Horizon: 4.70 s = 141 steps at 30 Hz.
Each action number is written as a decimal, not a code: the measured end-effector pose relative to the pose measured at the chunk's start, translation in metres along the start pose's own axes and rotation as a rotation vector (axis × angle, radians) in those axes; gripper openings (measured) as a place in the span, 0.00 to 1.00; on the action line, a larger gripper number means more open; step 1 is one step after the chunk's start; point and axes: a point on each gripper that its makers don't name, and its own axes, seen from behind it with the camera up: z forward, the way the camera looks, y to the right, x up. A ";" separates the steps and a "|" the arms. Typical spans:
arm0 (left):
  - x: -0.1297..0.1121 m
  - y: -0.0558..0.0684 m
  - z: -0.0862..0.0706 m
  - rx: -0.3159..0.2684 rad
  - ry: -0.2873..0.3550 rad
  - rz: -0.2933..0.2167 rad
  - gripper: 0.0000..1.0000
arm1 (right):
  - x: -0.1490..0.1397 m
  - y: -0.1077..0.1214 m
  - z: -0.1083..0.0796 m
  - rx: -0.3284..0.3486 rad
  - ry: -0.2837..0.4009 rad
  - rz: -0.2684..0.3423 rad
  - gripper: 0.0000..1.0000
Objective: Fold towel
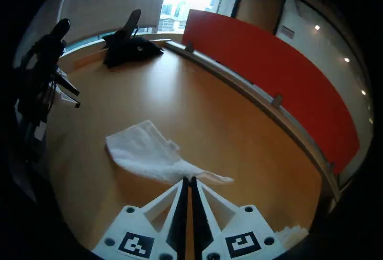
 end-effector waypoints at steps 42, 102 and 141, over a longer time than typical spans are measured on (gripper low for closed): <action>0.002 0.008 -0.017 -0.009 0.046 -0.077 0.96 | 0.050 -0.131 0.091 0.315 -0.007 -0.228 0.05; -0.009 -0.003 -0.021 0.006 0.047 -0.119 0.96 | 0.018 -0.149 0.087 0.331 -0.054 -0.107 0.83; -0.014 0.002 -0.022 0.004 0.037 -0.114 0.96 | -0.076 -0.130 0.085 0.244 -0.204 0.037 0.51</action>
